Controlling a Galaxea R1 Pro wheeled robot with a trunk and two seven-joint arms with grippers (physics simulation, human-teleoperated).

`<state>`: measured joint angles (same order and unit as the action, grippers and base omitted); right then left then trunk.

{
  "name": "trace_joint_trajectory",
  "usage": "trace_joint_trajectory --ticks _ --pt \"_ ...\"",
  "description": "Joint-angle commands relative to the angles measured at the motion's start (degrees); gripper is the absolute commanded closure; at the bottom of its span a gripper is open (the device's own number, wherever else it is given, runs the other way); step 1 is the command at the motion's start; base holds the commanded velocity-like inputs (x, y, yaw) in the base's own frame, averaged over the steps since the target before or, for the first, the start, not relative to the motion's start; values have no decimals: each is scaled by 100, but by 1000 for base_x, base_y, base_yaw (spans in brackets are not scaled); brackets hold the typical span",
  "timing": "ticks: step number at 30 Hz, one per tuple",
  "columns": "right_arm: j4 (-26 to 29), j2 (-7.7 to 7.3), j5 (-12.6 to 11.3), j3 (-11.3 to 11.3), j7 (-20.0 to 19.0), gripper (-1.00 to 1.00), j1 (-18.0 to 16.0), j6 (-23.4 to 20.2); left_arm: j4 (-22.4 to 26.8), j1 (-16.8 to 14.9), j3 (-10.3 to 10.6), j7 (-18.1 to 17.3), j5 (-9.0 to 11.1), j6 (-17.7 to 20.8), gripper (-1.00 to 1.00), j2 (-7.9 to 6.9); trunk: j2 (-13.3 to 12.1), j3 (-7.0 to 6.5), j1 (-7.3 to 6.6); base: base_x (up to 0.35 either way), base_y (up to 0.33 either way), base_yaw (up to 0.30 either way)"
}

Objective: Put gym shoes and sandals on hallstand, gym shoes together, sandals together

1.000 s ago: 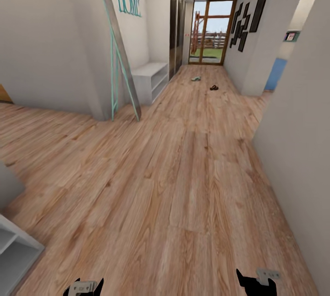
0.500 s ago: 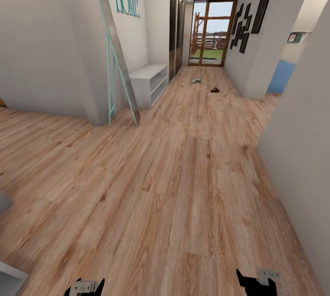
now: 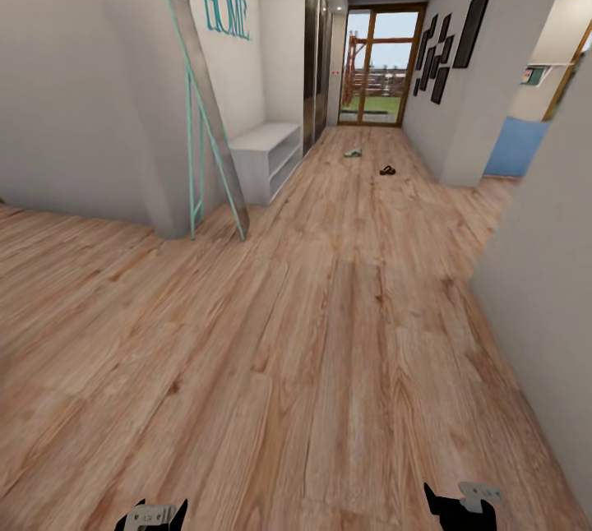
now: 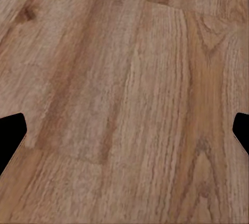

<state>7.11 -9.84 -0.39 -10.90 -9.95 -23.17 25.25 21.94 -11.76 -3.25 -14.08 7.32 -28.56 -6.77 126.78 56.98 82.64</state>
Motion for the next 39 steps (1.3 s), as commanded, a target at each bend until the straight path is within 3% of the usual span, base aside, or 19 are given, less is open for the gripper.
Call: trace_joint_trajectory --ticks 1,22,39 --pt "-7 0 -5 -47 -51 -100 -4 15 -5 -3 -18 -60 59 0 -100 1 2 -4 3 340 0 0" --pt "-7 0 -5 -46 -59 -100 -6 11 -5 -2 -18 -60 64 0 -100 1 2 -86 3 340 0 -3" --pt "-8 0 -5 -45 -68 -100 -5 6 -5 -3 -18 -60 74 0 -100 1 2 -178 3 340 0 -201"
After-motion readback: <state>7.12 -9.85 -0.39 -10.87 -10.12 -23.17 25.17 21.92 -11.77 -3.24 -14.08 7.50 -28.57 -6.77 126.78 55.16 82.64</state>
